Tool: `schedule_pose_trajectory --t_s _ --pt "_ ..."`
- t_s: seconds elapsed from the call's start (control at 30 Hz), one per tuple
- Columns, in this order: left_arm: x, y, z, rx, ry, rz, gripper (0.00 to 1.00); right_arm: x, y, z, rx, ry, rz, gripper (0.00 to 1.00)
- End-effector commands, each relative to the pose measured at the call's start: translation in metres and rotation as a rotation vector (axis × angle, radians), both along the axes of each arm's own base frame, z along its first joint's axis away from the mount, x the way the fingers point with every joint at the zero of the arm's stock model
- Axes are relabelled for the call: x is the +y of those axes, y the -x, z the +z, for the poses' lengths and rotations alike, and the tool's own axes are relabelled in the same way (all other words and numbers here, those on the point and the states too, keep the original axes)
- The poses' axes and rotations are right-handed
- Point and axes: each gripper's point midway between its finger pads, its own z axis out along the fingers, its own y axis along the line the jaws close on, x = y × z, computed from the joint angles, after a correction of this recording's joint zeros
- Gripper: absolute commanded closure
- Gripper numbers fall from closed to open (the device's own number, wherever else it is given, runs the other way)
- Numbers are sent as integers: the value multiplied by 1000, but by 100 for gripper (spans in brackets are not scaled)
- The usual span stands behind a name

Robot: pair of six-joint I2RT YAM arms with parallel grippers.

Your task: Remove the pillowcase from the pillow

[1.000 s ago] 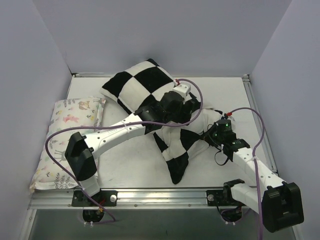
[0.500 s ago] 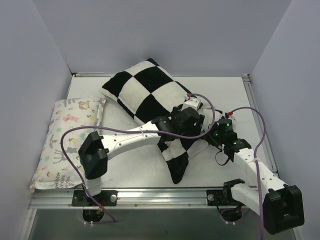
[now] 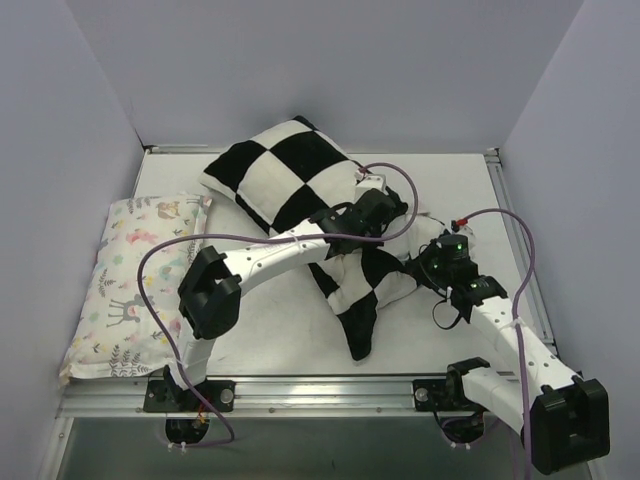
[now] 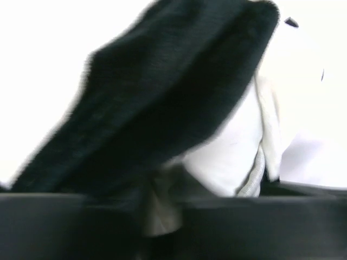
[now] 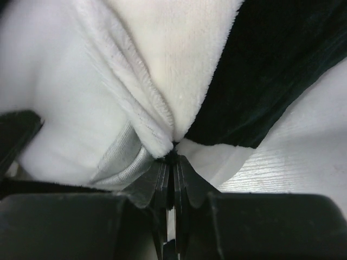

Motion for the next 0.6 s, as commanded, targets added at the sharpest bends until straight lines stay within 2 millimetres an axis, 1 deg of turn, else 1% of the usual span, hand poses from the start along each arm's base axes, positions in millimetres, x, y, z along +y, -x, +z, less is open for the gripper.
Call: schedule_pose_trajectory --t_s 0.0,0.03,0.07,0.1,0.13,0.17,0.2,0.23,0.27,0.3,0.33,0.4,0.43,0.57 --pt "0 -29 -15 33 28 27 94 -3 0 14 11 60 37 100" --pt "-6 -26 -16 53 52 0 100 -2 0 17 8 64 50 99" --pt "-8 -28 -17 55 74 -6 100 -1 -1 22 2 77 65 97" --pt "-11 -26 -15 64 100 -13 100 -1 -2 31 -6 83 71 93" --pt "-15 -24 -14 75 127 -29 100 2 -2 36 -14 87 86 80" --pt "-17 -24 -14 74 151 -29 100 4 -1 43 -26 84 95 72" --pt "-20 -21 -9 81 185 -22 100 8 -3 54 -49 80 108 65" --pt "-21 -21 -7 84 207 -19 100 10 0 58 -52 82 116 52" --pt "-25 -21 -3 75 233 -19 100 18 5 67 -79 77 143 47" --pt "-24 -19 0 79 256 -6 100 22 9 73 -86 75 153 42" --pt "-25 -18 3 75 271 -4 100 22 7 84 -114 90 143 34" --pt "-26 -17 8 66 297 12 100 31 14 90 -119 108 170 29" --pt "-26 -18 9 63 303 14 100 34 14 96 -129 103 177 26" --pt "-30 -16 15 65 346 21 100 38 12 85 -94 129 171 21"
